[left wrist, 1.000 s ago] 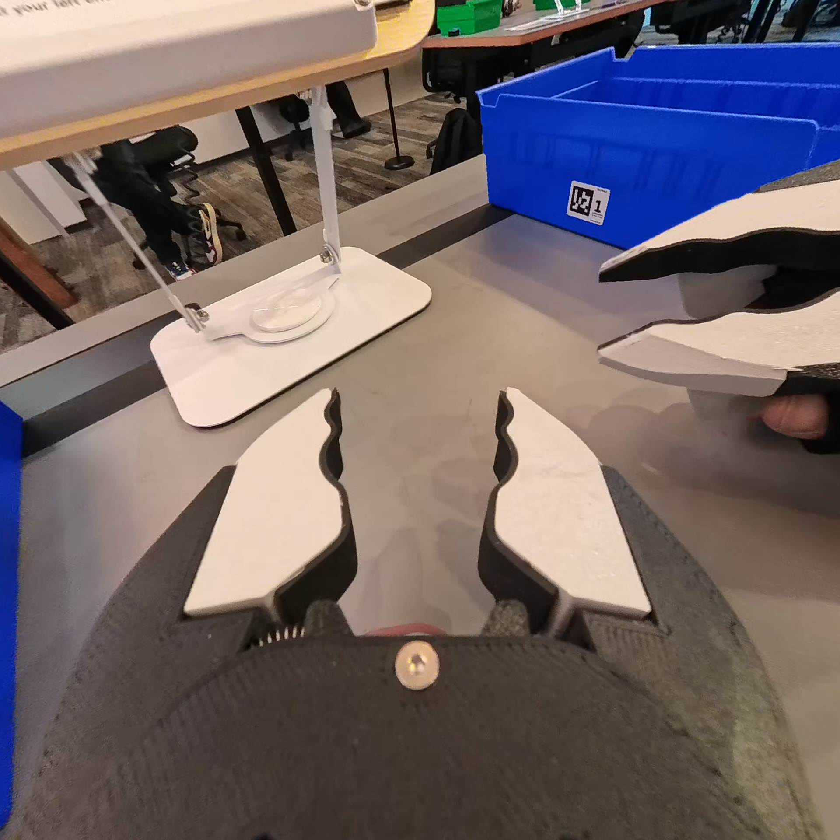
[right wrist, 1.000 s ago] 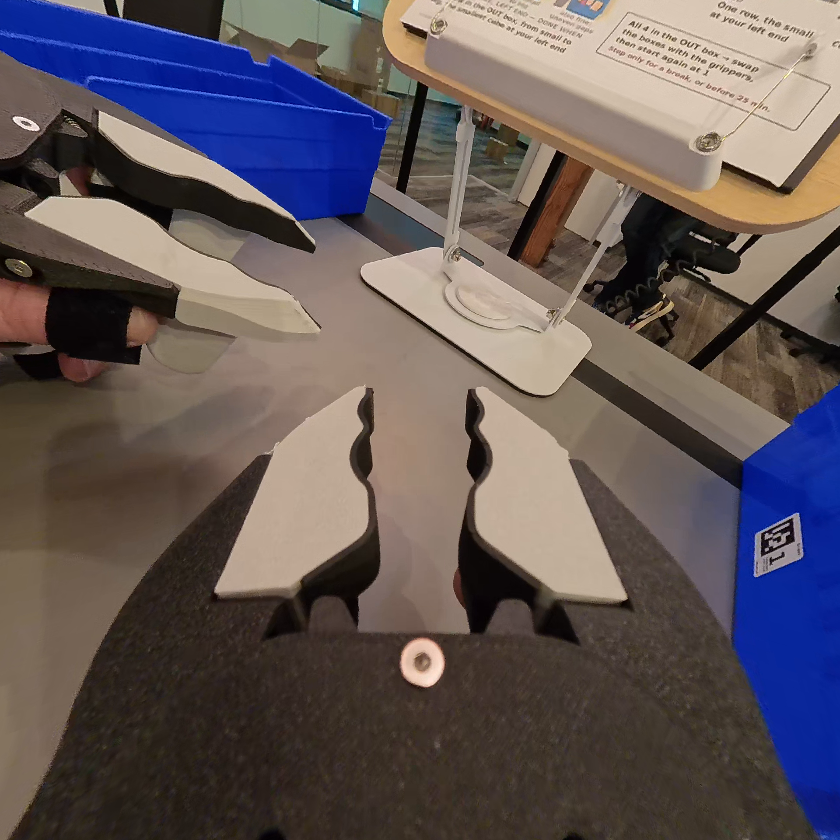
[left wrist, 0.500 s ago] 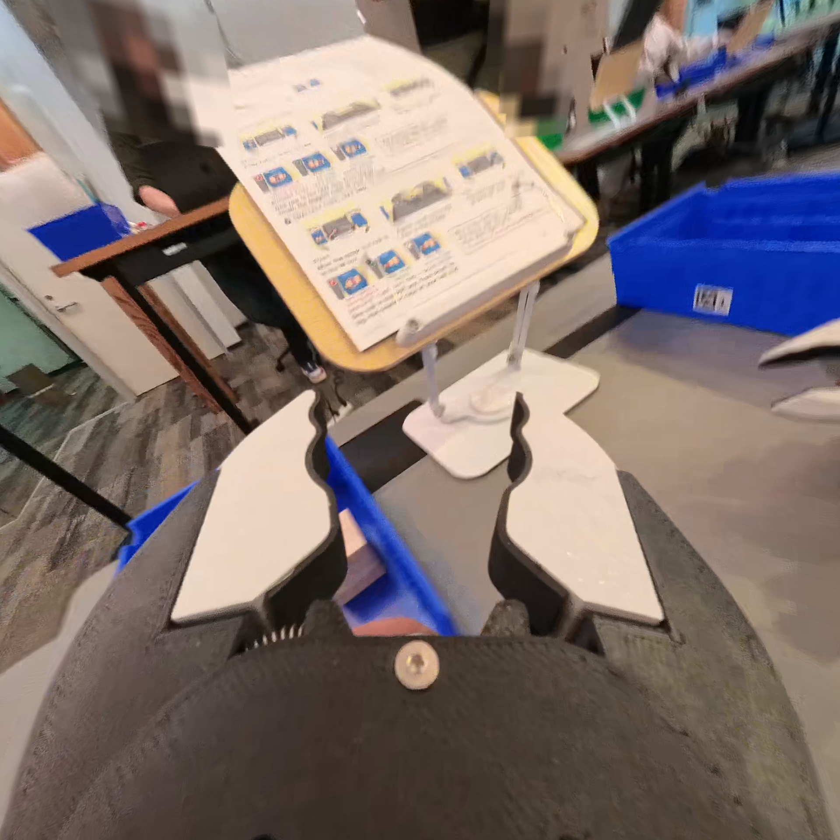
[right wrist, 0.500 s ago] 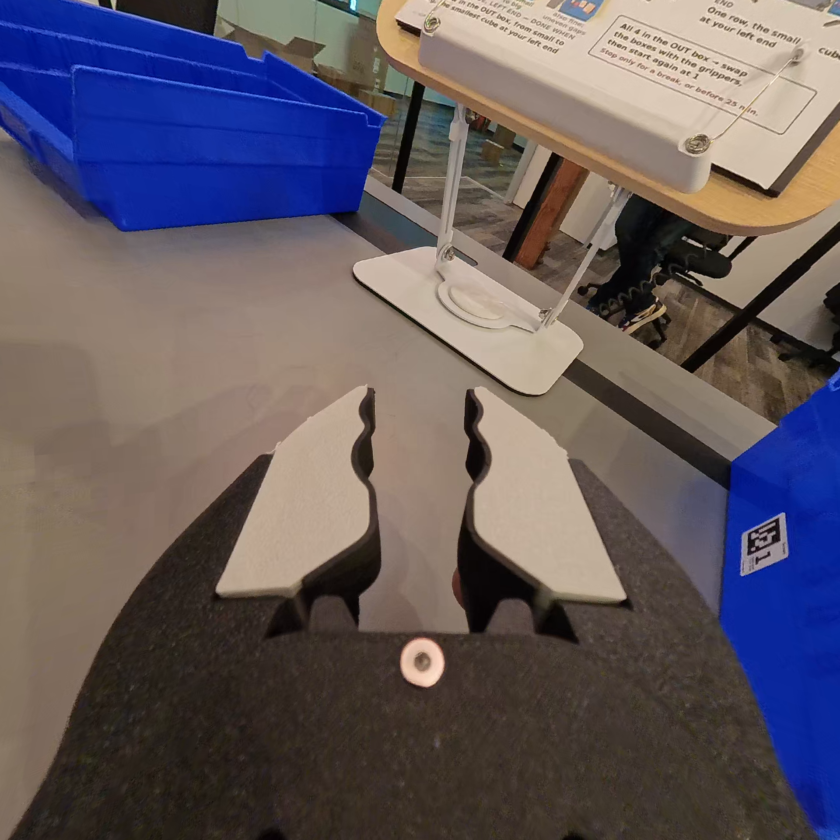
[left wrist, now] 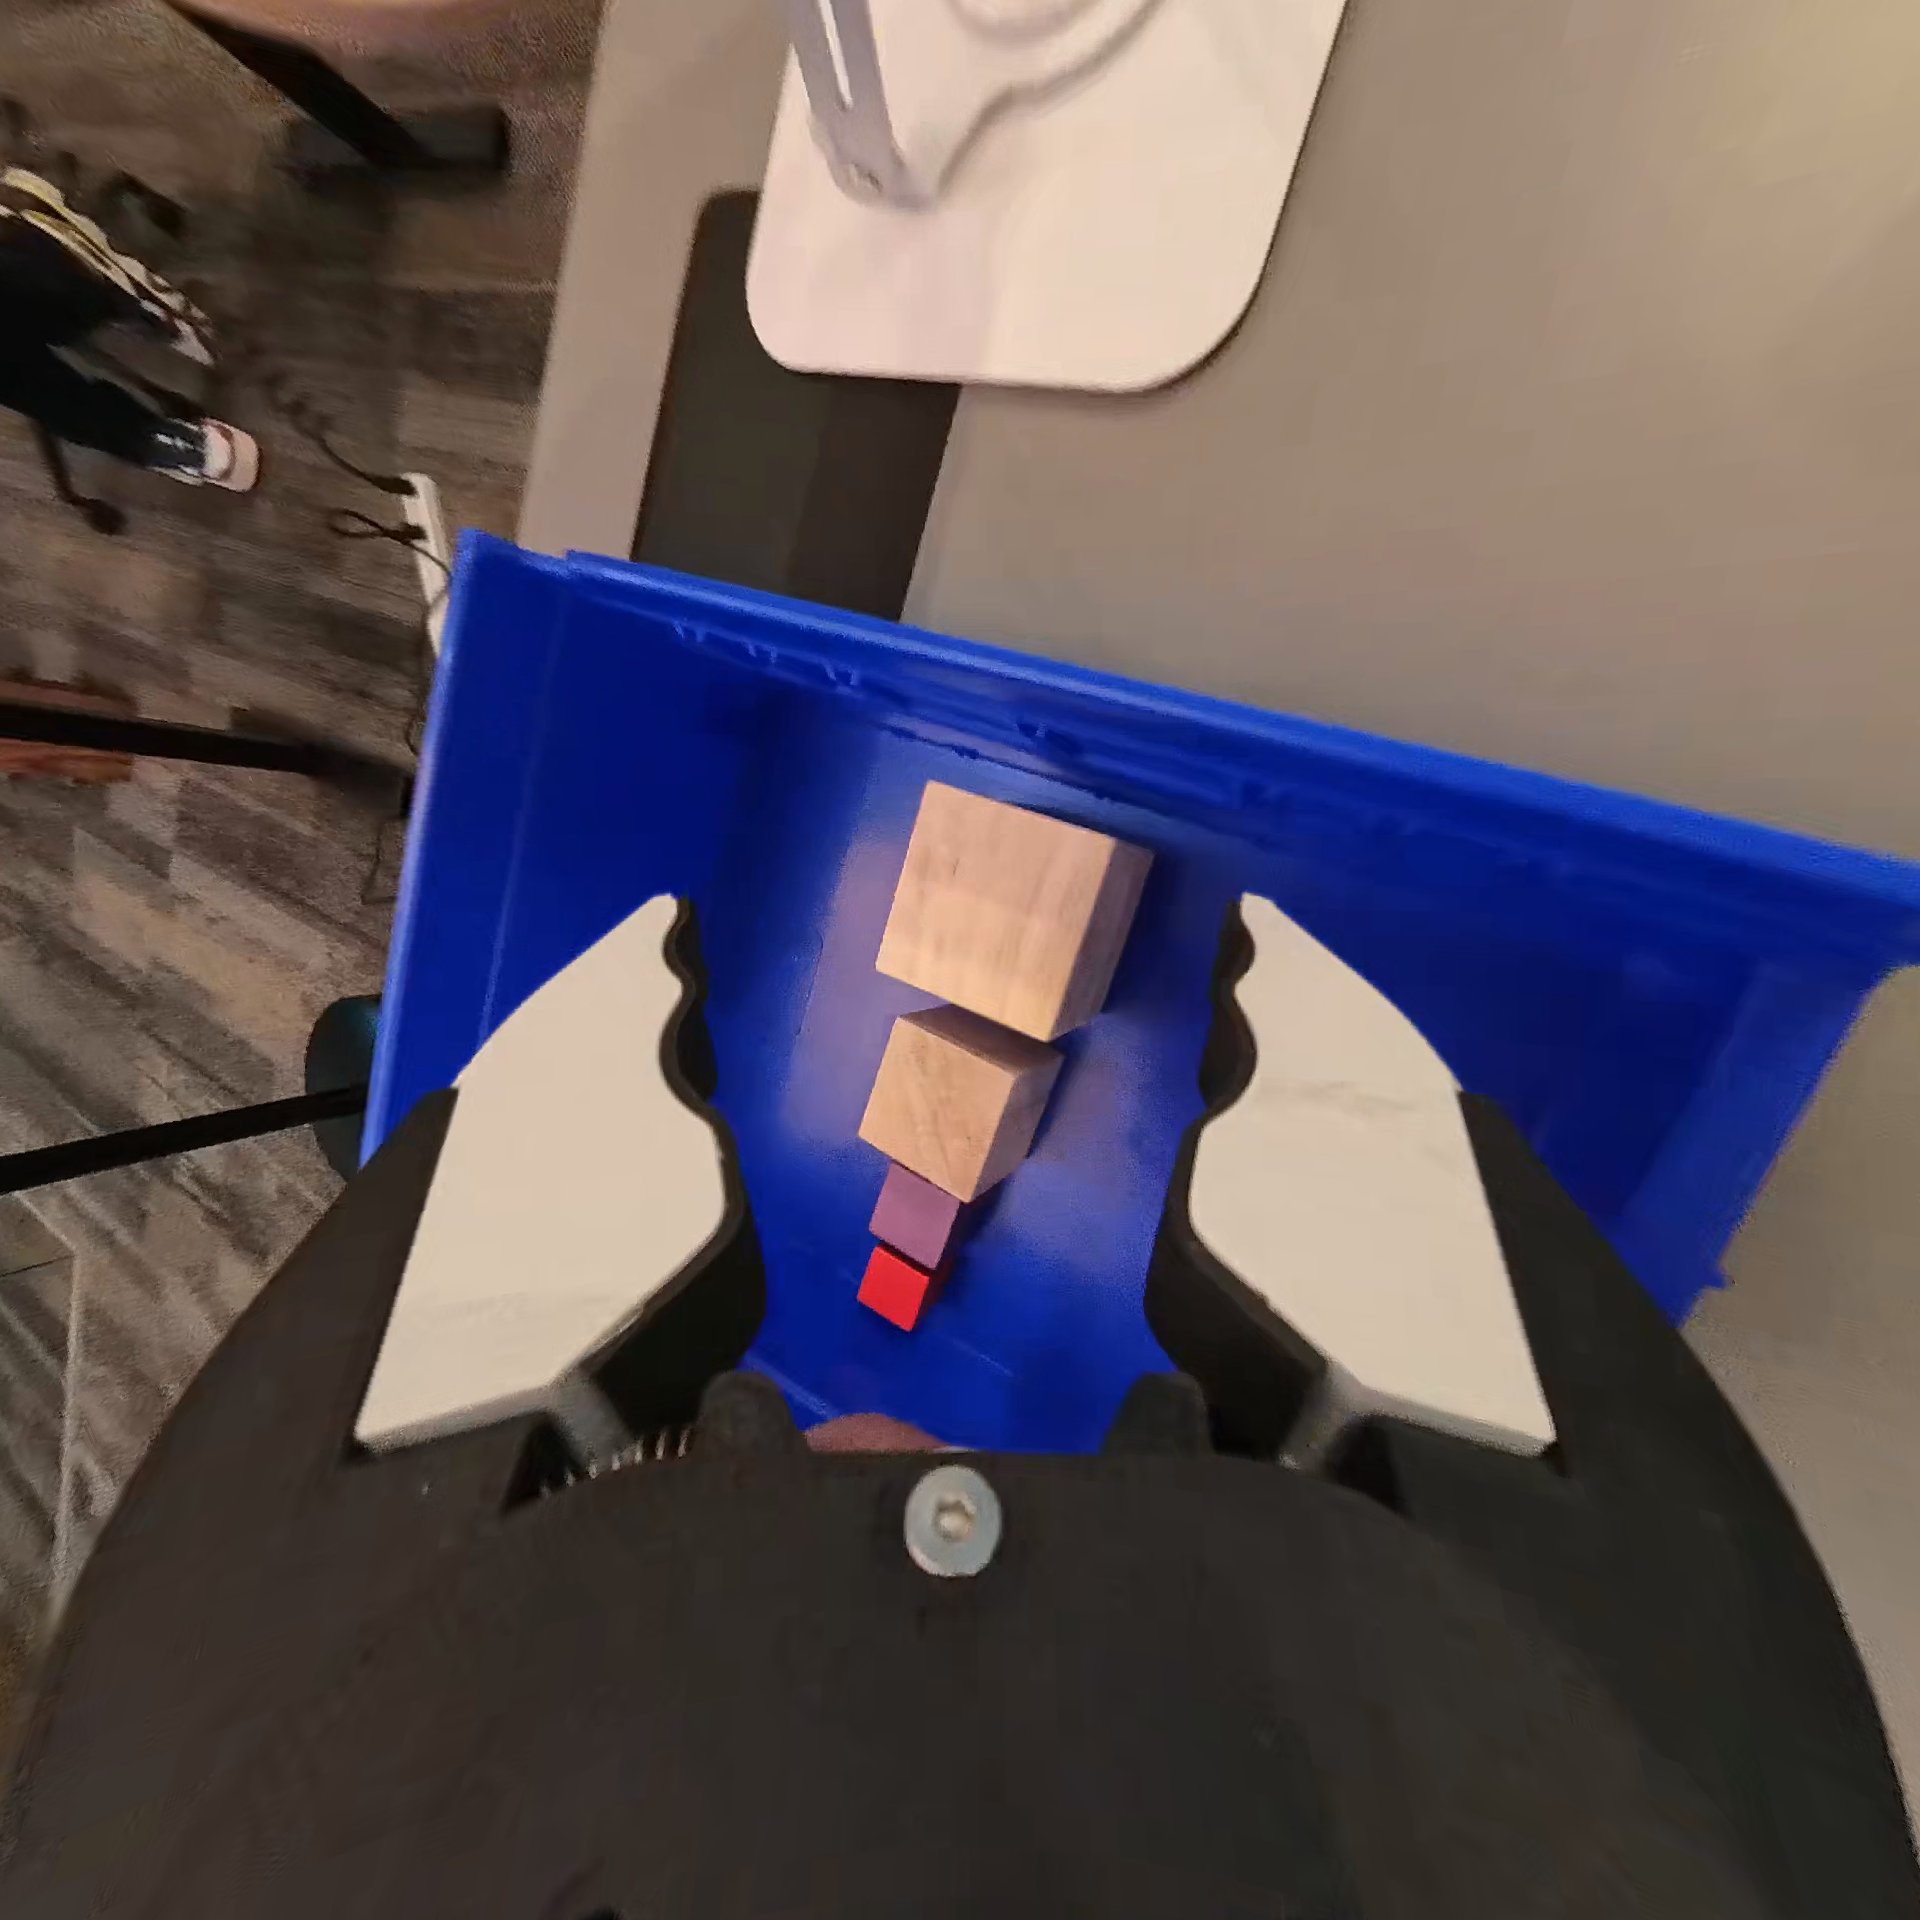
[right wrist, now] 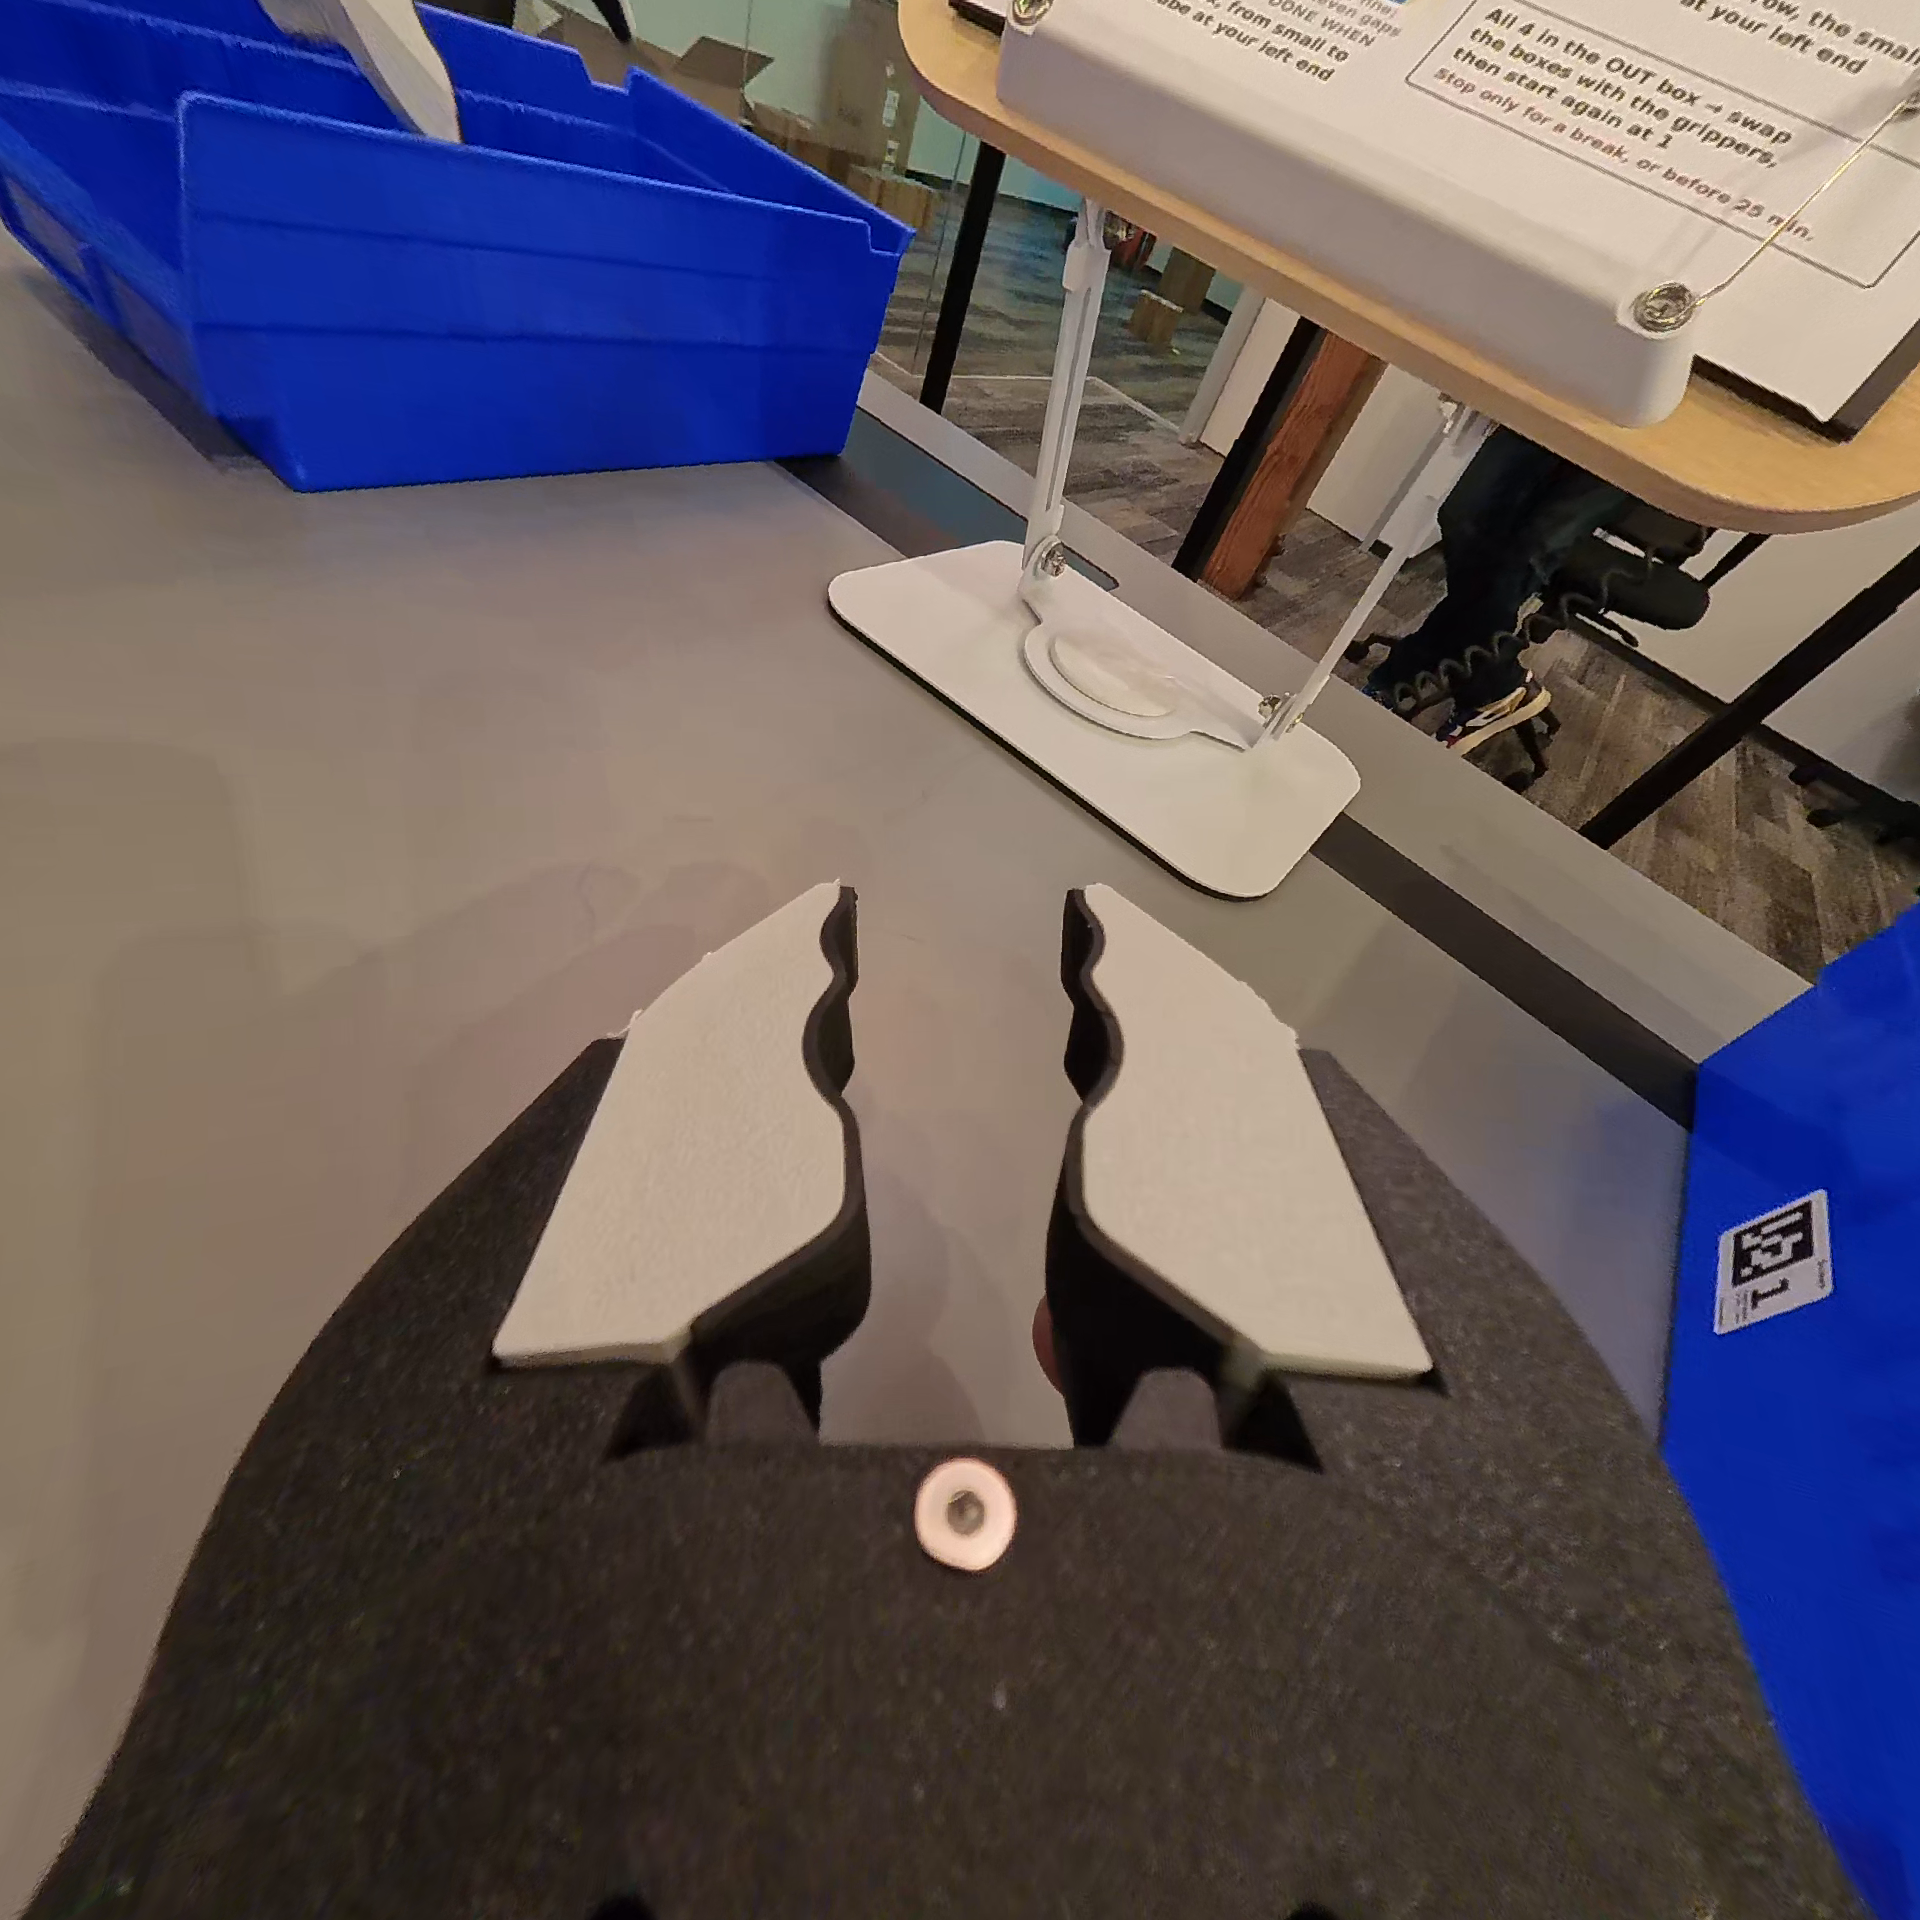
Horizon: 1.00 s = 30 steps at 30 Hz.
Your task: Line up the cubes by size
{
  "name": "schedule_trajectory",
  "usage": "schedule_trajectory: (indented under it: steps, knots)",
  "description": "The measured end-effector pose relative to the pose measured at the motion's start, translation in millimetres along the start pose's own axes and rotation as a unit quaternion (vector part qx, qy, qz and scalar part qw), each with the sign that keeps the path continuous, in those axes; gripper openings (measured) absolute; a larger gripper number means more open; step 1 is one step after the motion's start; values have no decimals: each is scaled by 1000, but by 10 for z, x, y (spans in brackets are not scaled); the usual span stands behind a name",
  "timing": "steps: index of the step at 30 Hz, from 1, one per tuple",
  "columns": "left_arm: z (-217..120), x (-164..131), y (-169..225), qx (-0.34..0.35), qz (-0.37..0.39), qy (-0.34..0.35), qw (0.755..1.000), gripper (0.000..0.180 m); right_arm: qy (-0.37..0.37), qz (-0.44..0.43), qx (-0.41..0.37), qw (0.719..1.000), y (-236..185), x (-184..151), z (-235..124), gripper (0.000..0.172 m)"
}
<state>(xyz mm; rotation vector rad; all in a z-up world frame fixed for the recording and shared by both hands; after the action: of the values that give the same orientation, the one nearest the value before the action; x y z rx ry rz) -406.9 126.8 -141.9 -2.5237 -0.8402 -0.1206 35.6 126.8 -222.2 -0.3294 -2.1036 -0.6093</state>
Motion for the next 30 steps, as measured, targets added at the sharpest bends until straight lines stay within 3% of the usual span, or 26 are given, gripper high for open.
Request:
schedule_trajectory:
  steps: [6,16,17,24,30]
  knots:
    - [458,29,-43,-58,49,-82,994,93,-2,-1,3,1000,-2,0,4,37]
    - [775,-17,-55,-107,65,-139,982,69,-5,-4,8,1000,-5,0,13,37]
    - [772,-18,-58,-106,64,-134,983,63,-5,-4,8,1000,-6,0,14,37]
    - [715,-101,-62,-67,36,-116,990,62,-6,-5,9,1000,-6,0,17,37]
    - [269,-182,-108,16,7,-76,997,62,-3,-5,9,1000,-6,-1,14,38]
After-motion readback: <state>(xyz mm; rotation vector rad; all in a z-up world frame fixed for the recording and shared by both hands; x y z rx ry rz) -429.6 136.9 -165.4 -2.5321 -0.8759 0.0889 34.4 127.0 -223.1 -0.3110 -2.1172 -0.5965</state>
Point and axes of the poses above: each gripper's, where its closed fingertips meet, z out along the fingers, x out of its top, y = z × x across the jaws, the point moved 10 cm from there along -z, back along the fingers, and after that the axes turned 14 degrees about -y, right-handed, at the moved point
